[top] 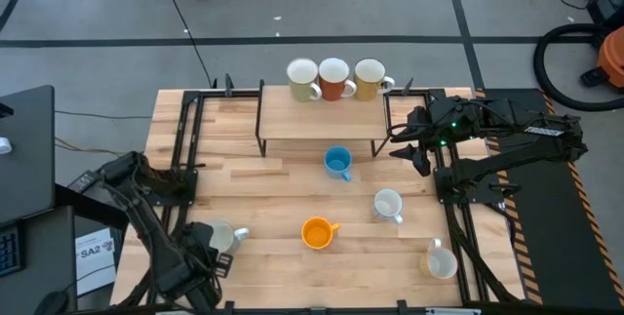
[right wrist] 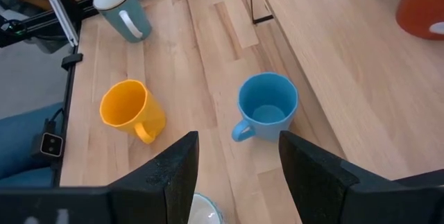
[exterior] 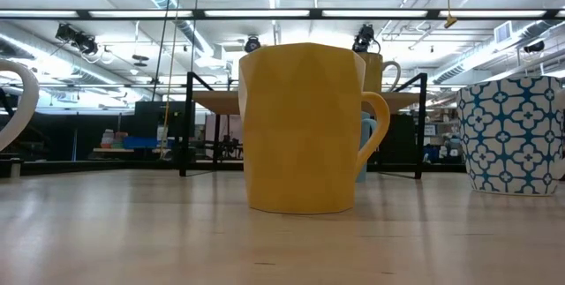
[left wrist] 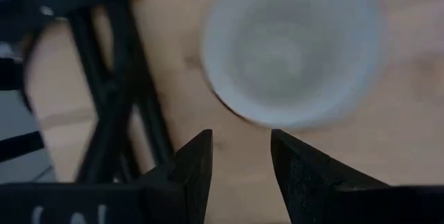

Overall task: Place coffee mugs
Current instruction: Put the light blue mug on the shelf

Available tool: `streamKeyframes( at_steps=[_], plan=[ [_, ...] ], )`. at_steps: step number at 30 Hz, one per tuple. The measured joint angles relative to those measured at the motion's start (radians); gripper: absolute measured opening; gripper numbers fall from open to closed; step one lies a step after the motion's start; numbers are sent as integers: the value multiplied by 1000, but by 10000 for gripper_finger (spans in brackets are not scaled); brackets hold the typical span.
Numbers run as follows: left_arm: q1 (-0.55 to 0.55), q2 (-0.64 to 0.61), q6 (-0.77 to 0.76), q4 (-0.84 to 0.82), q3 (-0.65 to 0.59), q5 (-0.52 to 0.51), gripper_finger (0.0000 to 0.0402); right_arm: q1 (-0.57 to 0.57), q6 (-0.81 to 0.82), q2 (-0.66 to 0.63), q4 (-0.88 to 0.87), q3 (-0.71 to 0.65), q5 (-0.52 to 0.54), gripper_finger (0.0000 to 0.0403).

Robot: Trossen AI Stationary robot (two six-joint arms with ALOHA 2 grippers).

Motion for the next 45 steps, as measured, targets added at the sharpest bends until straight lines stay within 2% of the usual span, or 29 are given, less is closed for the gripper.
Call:
streamKeyframes(
  at_steps=[4,11,23,30,33,37,42,45],
  plan=[
    [6,-41,-11,-3,-105,3,153,0,-10,0,0,0,0,205],
    [22,-95,-17,5,-188,-15,153,0,-11,0,0,0,0,205],
    [47,-98,-24,204,-306,-15,152,0,-10,0,0,0,0,205],
    [79,-98,7,209,-320,-16,111,0,-10,0,0,0,0,205],
    [96,-98,47,208,-320,-26,76,0,-10,0,0,0,0,205],
    [120,-106,120,206,-314,-100,35,0,-10,0,0,0,0,205],
    [168,-132,275,205,-315,-180,34,0,-10,0,0,0,0,205],
    [215,-170,441,183,-306,-207,34,0,-10,0,0,0,0,205]
  ],
)
